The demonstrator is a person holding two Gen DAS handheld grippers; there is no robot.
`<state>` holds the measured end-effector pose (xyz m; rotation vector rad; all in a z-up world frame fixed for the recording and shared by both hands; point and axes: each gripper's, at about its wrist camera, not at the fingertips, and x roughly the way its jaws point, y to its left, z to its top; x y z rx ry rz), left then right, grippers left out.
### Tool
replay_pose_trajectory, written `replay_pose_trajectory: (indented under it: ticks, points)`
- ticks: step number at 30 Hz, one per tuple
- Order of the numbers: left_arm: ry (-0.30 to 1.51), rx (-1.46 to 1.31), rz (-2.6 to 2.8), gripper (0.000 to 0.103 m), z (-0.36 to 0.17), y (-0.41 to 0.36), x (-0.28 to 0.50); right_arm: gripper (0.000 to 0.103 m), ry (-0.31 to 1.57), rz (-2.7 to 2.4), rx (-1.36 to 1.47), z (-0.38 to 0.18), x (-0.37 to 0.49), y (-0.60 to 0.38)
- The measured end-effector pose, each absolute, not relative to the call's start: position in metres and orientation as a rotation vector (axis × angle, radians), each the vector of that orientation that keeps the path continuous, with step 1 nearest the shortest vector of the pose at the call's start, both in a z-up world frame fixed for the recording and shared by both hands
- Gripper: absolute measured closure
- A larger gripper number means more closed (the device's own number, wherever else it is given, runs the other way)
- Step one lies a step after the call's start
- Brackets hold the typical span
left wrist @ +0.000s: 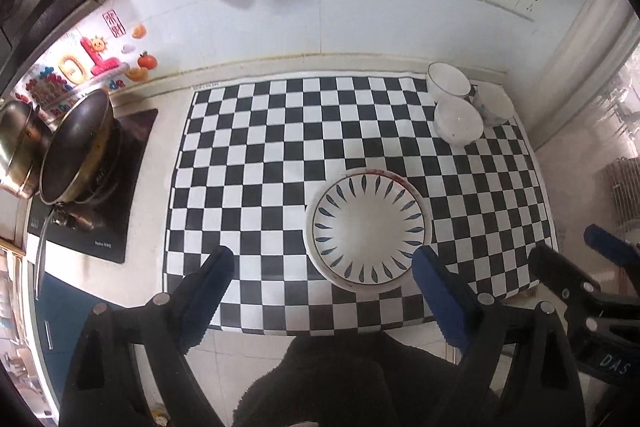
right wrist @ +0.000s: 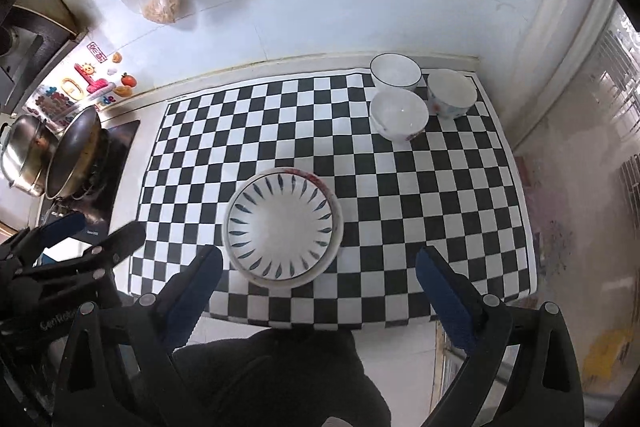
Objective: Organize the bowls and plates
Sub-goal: 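Open the right gripper and lift both grippers away from the stack, then grasp a white bowl rim with the right gripper while the left gripper grasps another white bowl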
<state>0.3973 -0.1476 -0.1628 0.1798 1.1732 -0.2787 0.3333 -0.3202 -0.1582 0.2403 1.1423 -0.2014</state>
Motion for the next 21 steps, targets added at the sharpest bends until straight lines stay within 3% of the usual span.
replay_pose_trajectory:
  ticks: [14,21]
  points:
    - [1.156,0.172,-0.321,0.012,-0.155,-0.137,0.397,0.004,1.114,-0.209,0.274,-0.148,0.329,-0.312]
    - [0.989,0.17,-0.302,0.012,-0.153,-0.179,0.429,0.004,0.973,-0.234,0.316,-0.165,0.352,-0.384]
